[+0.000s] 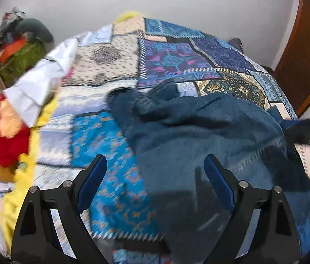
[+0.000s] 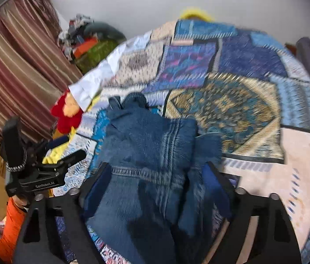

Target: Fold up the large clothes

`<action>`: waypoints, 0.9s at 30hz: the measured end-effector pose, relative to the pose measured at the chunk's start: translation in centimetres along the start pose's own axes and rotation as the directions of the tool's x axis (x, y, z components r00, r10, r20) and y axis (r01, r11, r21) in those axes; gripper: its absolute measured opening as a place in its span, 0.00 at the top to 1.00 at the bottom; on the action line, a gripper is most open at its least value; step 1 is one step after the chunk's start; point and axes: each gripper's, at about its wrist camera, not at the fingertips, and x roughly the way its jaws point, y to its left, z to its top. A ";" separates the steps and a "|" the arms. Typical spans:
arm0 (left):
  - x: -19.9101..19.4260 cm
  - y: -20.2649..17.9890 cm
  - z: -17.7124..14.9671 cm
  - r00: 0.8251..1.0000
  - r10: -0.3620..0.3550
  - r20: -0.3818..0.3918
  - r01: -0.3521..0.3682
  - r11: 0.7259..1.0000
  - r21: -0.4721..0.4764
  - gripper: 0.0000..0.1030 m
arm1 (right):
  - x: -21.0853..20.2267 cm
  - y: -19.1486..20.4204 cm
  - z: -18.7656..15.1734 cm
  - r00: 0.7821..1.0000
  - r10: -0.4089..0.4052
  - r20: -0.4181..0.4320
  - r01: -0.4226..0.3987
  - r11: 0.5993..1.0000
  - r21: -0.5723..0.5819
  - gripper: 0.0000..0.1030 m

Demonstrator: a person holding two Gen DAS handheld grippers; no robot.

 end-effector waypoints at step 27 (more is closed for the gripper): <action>-2.4 2.3 0.4 0.998 0.053 0.030 -0.053 0.999 0.012 0.12 | -4.1 -2.0 -1.0 0.996 -0.090 0.004 0.090 0.995 -0.033 0.34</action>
